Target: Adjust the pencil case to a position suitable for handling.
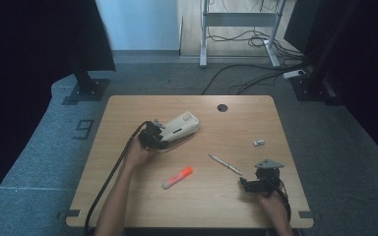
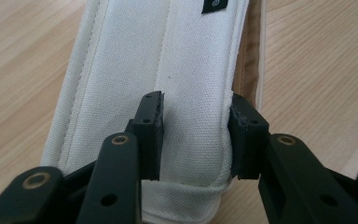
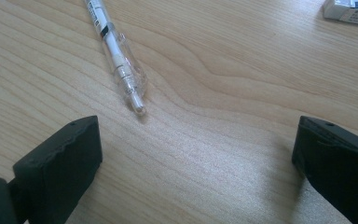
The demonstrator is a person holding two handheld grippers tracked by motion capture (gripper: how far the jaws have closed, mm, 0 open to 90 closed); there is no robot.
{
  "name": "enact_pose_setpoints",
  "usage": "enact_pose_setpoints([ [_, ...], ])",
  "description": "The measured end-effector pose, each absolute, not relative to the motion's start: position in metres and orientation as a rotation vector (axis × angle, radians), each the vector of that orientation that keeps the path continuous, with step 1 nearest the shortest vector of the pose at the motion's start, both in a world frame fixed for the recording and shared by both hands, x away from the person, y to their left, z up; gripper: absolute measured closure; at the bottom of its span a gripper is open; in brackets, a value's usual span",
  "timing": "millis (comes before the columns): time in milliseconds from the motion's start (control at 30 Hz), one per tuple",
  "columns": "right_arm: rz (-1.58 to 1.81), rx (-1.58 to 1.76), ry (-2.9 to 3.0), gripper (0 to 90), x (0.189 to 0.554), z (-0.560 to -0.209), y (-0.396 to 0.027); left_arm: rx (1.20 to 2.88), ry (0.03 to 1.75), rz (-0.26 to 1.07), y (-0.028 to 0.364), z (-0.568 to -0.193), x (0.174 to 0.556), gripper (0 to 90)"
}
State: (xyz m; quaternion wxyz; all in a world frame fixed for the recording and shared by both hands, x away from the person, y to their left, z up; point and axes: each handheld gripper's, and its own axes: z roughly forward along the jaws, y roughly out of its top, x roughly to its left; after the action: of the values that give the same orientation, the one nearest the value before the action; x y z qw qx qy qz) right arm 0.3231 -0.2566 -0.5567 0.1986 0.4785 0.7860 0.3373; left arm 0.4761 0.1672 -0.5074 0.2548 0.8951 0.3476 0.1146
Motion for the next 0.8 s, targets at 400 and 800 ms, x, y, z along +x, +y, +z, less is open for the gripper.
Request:
enact_pose_setpoints([
  [400, 0.944, 1.338, 2.198, 1.1, 0.323, -0.557, -0.257, 2.383, 1.005, 0.154, 0.180, -0.497, 0.471, 67.8],
  [800, 0.944, 1.339, 2.198, 1.1, 0.323, -0.557, -0.256, 2.347, 1.015, 0.152, 0.197, -0.487, 0.442, 72.9],
])
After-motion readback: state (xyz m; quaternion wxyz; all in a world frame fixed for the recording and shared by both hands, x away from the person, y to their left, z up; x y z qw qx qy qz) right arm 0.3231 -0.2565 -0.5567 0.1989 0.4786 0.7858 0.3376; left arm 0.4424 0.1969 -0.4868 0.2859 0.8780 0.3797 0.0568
